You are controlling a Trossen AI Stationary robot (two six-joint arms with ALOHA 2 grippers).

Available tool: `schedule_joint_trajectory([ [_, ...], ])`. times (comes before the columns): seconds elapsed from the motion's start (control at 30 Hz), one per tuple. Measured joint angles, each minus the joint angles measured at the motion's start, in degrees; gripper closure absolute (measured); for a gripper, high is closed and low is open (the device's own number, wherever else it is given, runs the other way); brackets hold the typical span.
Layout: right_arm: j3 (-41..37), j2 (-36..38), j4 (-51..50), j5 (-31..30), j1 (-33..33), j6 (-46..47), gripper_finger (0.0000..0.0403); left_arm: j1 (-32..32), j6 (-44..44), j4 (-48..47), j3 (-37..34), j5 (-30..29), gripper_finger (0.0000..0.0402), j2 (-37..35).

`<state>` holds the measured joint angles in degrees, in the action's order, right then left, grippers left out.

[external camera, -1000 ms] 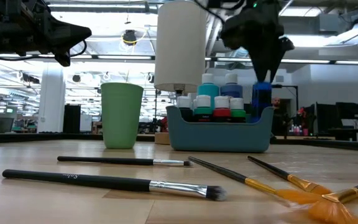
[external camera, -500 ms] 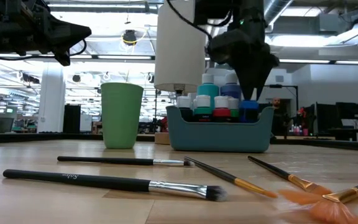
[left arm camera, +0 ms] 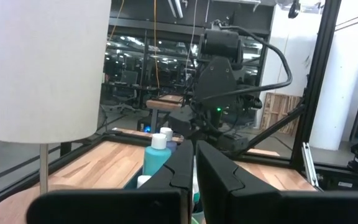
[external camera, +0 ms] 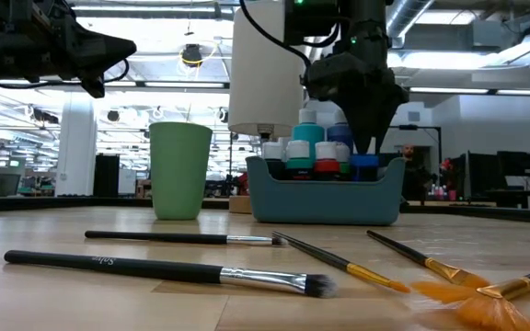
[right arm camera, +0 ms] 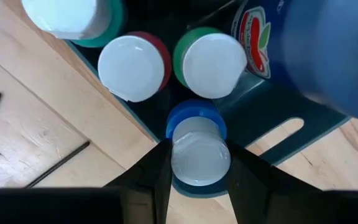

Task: Pick & Place Paint Supplies
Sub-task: Put the small blue paint bottle into the green bin

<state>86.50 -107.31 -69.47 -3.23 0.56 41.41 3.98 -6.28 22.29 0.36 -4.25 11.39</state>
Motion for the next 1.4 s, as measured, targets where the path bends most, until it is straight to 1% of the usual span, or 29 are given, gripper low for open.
schedule_joint_trajectory([
  [0.2,0.0,0.0,0.2,-1.1,0.0,0.0,0.0278,0.0,0.0,0.0,0.0,0.0,0.0394,0.0],
  [0.8,0.0,0.0,1.2,-1.2,0.0,0.2,0.0277,0.0,0.0,0.7,0.0,0.0,0.0394,0.0],
  [1.03,0.3,-2.5,1.5,-1.2,0.0,-0.5,0.0274,0.0,0.0,1.0,0.0,0.0,0.0394,0.0],
  [1.23,0.0,-1.8,2.2,-1.3,0.1,-1.0,0.0274,0.0,0.0,1.4,0.0,0.0,0.0394,0.8],
  [1.4,-0.1,-1.6,2.2,-1.2,0.1,-0.9,0.0263,0.0,0.0,1.2,0.0,0.0,0.0394,0.8],
])
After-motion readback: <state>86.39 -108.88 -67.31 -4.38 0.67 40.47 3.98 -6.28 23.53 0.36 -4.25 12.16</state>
